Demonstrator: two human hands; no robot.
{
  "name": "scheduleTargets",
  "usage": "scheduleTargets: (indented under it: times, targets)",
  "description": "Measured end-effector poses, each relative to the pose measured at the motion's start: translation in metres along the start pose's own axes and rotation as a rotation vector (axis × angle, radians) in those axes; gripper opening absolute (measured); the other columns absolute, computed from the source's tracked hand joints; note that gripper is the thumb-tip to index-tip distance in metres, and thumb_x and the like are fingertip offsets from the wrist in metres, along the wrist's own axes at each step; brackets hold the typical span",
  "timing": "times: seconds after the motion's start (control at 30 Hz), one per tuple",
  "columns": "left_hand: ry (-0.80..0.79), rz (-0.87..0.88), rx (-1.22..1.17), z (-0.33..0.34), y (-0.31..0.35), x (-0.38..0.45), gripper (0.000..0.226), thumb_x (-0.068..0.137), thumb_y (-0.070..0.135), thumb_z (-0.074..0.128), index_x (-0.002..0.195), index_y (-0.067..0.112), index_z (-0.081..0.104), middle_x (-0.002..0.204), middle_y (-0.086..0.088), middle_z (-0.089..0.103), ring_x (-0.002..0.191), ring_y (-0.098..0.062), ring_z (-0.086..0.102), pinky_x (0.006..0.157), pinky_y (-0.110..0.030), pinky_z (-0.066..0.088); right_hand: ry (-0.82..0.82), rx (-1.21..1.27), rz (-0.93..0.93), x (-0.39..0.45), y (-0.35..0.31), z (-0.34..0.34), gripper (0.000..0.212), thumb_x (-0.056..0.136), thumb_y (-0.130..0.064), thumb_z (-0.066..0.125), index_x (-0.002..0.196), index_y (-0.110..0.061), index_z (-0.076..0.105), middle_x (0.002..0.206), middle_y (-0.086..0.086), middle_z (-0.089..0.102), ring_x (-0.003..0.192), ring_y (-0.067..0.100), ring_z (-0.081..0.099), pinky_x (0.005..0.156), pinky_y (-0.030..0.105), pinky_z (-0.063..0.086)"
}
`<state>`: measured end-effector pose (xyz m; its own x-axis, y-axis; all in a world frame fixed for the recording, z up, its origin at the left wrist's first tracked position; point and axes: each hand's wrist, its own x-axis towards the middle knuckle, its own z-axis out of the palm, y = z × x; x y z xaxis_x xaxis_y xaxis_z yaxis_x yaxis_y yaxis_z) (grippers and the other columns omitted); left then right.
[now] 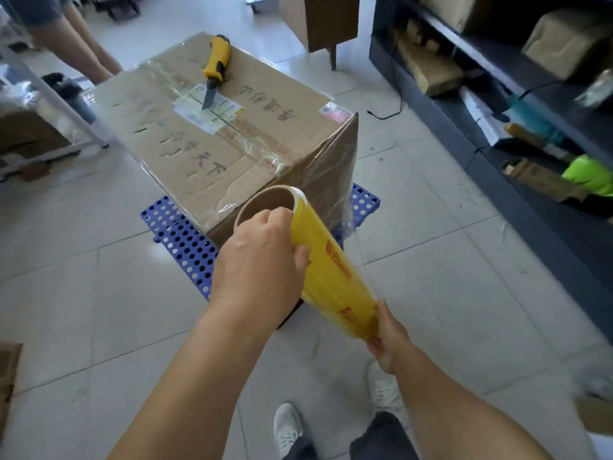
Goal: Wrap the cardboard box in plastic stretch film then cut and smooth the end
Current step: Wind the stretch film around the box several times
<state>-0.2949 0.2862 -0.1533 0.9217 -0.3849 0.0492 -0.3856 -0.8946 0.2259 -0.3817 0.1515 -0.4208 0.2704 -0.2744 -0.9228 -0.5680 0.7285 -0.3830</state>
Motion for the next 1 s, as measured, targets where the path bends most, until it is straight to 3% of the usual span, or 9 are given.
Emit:
scheduleTargets:
  times: [0.13, 0.37, 0.53, 0.83, 0.93, 1.0]
  targets:
    - [-0.013, 0.104, 0.038, -0.005, -0.020, -0.006, 0.029, 0.089, 0.035, 0.052, 0.112, 0.017, 0.049, 0.107, 0.000, 0.055, 0.100, -0.023, 0.052, 0.071, -0.027, 0.030, -0.037, 0.154, -0.018, -0.014, 0.029, 0.017, 0.060, 0.095, -0.051, 0.044, 0.144, -0.016, 0.039, 0.144, 0.006, 0.046, 0.128, 0.025, 0.047, 0.104, 0.033, 0.038]
    - [-0.037, 0.121, 0.046, -0.016, -0.046, -0.023, 0.037, 0.090, 0.034, 0.053, 0.121, 0.015, 0.047, 0.114, -0.003, 0.056, 0.103, -0.024, 0.052, 0.077, -0.031, 0.038, 0.026, 0.238, -0.059, -0.029, 0.060, 0.020, 0.058, 0.093, -0.047, 0.052, 0.142, -0.018, 0.041, 0.145, 0.009, 0.043, 0.123, 0.027, 0.050, 0.088, 0.030, 0.044]
    - [-0.053, 0.099, 0.049, -0.019, -0.055, -0.044, 0.042, 0.090, 0.033, 0.054, 0.127, 0.017, 0.045, 0.117, -0.003, 0.055, 0.107, -0.024, 0.051, 0.084, -0.033, 0.041, -0.007, 0.197, -0.055, -0.033, 0.082, 0.018, 0.061, 0.094, -0.048, 0.051, 0.144, -0.015, 0.038, 0.146, 0.011, 0.043, 0.129, 0.028, 0.046, 0.102, 0.035, 0.038]
    - [-0.050, 0.075, 0.032, -0.031, -0.084, -0.065, 0.028, 0.087, 0.030, 0.058, 0.111, 0.015, 0.055, 0.088, 0.004, 0.046, 0.077, -0.019, 0.047, 0.066, -0.030, 0.040, -0.033, 0.159, -0.034, -0.050, 0.110, 0.024, 0.068, 0.092, -0.047, 0.054, 0.148, -0.015, 0.032, 0.147, 0.010, 0.041, 0.132, 0.026, 0.044, 0.113, 0.037, 0.032]
    - [-0.054, 0.081, 0.027, -0.033, -0.097, -0.066, 0.028, 0.087, 0.033, 0.058, 0.109, 0.016, 0.057, 0.088, 0.004, 0.047, 0.076, -0.019, 0.047, 0.067, -0.031, 0.041, -0.047, 0.166, -0.028, -0.055, 0.123, 0.034, 0.063, 0.093, -0.046, 0.053, 0.145, -0.015, 0.036, 0.143, 0.009, 0.046, 0.129, 0.026, 0.046, 0.108, 0.033, 0.037]
    - [-0.059, 0.100, 0.027, -0.035, -0.109, -0.067, 0.029, 0.087, 0.034, 0.058, 0.110, 0.016, 0.056, 0.089, 0.004, 0.048, 0.077, -0.018, 0.045, 0.068, -0.031, 0.040, -0.044, 0.177, -0.019, -0.057, 0.134, 0.043, 0.062, 0.092, -0.048, 0.054, 0.142, -0.014, 0.041, 0.137, 0.008, 0.051, 0.125, 0.025, 0.050, 0.093, 0.029, 0.042]
